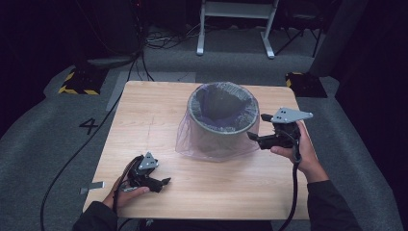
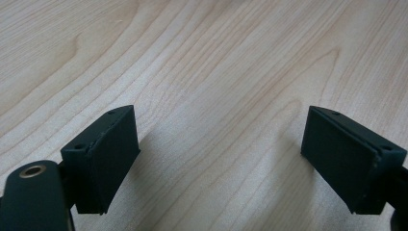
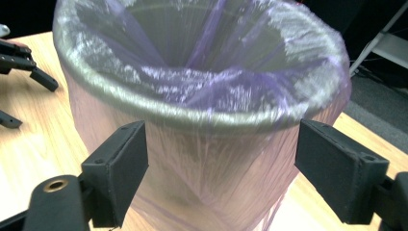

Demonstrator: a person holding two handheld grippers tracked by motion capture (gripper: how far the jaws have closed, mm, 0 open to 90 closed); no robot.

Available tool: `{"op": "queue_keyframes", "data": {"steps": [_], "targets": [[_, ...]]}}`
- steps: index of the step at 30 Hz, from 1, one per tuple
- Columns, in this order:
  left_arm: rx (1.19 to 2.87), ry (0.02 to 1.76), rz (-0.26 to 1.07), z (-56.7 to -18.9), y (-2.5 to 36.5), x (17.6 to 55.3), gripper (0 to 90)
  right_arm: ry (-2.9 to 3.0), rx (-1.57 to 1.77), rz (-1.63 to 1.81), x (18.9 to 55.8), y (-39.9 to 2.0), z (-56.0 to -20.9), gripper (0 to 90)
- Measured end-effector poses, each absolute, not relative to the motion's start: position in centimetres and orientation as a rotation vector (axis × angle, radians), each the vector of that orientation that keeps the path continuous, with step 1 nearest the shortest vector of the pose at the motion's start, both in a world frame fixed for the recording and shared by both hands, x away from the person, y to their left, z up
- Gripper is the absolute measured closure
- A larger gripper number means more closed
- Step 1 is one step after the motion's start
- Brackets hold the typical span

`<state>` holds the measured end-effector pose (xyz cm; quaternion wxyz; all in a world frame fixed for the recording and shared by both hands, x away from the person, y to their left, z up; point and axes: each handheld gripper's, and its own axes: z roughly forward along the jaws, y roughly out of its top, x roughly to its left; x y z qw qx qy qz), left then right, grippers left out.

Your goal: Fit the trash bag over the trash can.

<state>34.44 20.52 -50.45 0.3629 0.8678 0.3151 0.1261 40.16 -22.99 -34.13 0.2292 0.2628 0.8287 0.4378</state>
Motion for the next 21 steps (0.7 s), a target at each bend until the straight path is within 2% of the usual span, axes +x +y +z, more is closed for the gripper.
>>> {"op": "queue_keyframes", "data": {"steps": [21], "targets": [[2.234,0.811,0.325,-50.5,20.5,34.4,12.6,2.344,0.79,1.079,39.5,-24.0,-38.8,19.2]]}}
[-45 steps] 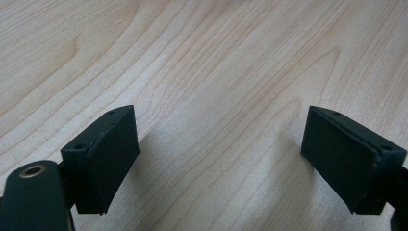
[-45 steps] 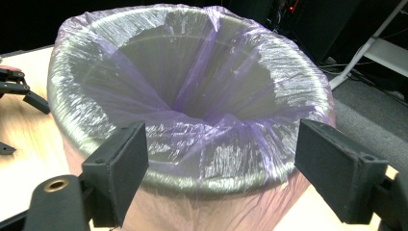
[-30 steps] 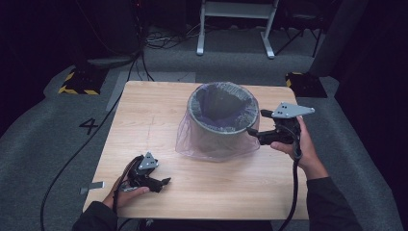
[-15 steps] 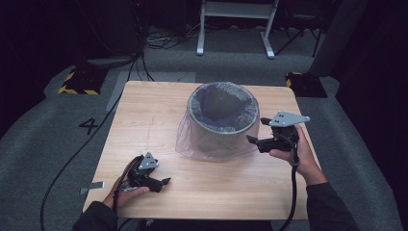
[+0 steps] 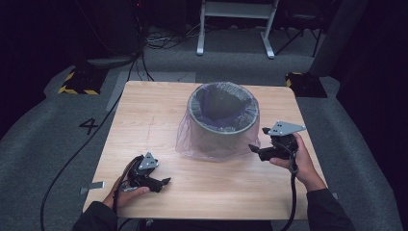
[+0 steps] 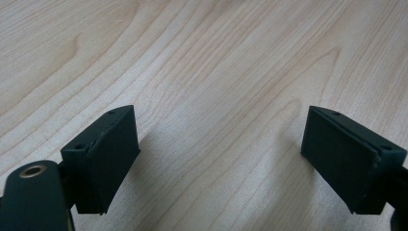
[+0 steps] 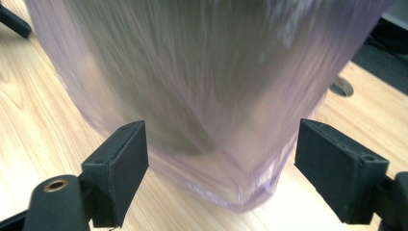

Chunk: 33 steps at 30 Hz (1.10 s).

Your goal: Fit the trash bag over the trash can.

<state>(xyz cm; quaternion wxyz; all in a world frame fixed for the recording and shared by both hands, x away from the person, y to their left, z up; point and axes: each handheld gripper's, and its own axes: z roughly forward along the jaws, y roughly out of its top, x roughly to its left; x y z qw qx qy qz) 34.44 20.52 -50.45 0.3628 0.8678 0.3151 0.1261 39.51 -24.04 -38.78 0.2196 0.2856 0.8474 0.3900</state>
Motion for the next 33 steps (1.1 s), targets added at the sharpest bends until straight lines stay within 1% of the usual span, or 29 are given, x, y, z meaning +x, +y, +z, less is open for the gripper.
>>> {"op": "queue_keyframes", "data": {"steps": [13,23,33], "targets": [[2.234,0.811,0.325,-50.5,20.5,34.4,12.6,2.38,0.861,1.005,39.5,-25.7,-41.7,20.0],[2.234,0.811,0.325,-50.5,20.5,34.4,12.5,2.416,0.883,0.878,39.3,-26.3,-44.2,20.0],[2.234,0.81,0.325,-50.5,20.5,34.4,12.6,2.439,0.934,0.872,38.8,-27.4,-46.1,20.6]]}}
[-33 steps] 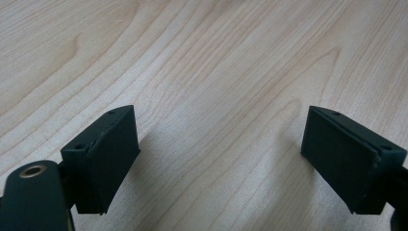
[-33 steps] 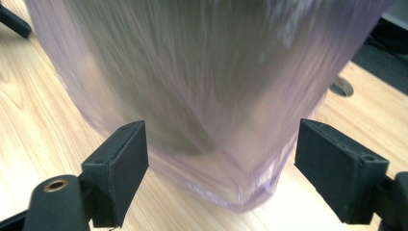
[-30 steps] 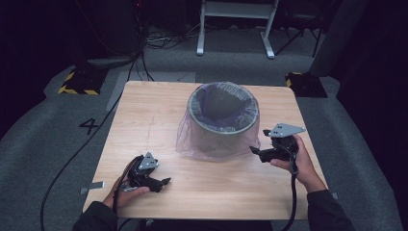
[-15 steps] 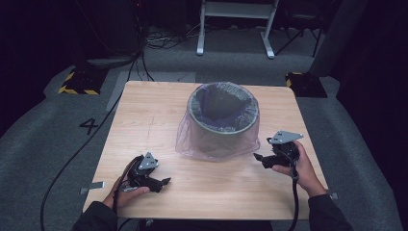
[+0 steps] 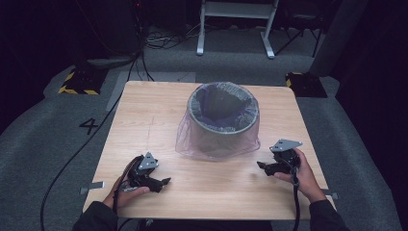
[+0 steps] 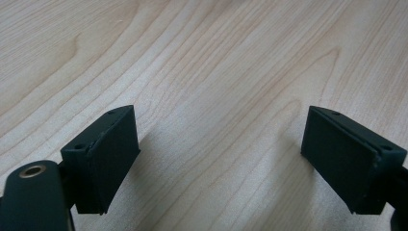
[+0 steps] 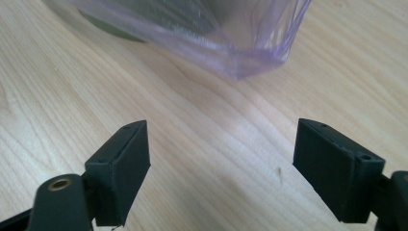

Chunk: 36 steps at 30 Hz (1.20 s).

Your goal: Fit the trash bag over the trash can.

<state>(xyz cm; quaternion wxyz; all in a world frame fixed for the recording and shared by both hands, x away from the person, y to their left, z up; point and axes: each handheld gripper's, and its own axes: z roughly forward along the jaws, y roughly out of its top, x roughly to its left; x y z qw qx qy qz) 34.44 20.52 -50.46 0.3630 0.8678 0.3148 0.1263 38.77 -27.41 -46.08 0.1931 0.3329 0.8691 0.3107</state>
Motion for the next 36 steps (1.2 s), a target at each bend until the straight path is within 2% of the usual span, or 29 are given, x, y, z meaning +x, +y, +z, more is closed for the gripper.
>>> {"op": "queue_keyframes", "data": {"steps": [20,36], "targets": [[2.234,0.811,0.325,-50.5,20.5,34.4,12.6,2.425,1.056,0.914,36.4,-30.4,-49.3,20.6],[2.234,0.811,0.325,-50.5,20.5,34.4,12.5,2.317,1.128,1.032,34.2,-32.5,-50.4,20.1]]}}
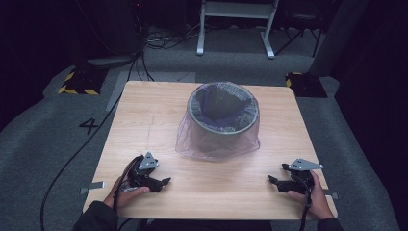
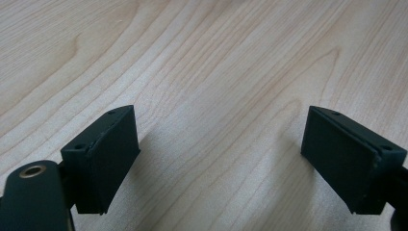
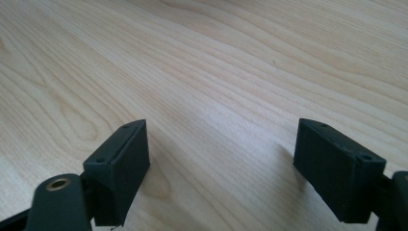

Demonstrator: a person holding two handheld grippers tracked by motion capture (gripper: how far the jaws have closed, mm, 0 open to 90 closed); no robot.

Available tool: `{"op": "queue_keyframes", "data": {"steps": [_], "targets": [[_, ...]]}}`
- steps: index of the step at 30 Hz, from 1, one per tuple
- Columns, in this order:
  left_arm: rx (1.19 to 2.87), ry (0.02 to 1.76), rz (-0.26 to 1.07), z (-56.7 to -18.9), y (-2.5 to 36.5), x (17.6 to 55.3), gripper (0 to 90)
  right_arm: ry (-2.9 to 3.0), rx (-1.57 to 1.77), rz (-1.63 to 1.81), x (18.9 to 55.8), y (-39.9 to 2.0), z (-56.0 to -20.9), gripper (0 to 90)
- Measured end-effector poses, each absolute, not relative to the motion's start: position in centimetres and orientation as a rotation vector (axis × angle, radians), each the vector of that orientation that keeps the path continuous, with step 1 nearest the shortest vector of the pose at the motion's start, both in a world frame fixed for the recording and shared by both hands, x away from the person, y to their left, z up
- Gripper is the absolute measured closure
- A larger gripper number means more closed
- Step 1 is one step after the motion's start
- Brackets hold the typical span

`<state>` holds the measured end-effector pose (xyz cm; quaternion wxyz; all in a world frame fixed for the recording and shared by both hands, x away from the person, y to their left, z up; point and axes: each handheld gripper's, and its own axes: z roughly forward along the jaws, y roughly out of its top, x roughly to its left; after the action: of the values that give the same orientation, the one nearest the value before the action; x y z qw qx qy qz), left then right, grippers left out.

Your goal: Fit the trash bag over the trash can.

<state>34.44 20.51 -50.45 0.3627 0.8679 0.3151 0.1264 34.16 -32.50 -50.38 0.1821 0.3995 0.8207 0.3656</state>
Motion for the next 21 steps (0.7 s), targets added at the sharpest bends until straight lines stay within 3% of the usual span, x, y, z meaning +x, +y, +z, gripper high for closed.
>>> {"op": "queue_keyframes", "data": {"steps": [21], "targets": [[2.235,0.815,0.326,-50.45,20.42,34.51,12.2,2.285,1.173,1.018,33.15,-33.41,-50.4,19.0]]}}
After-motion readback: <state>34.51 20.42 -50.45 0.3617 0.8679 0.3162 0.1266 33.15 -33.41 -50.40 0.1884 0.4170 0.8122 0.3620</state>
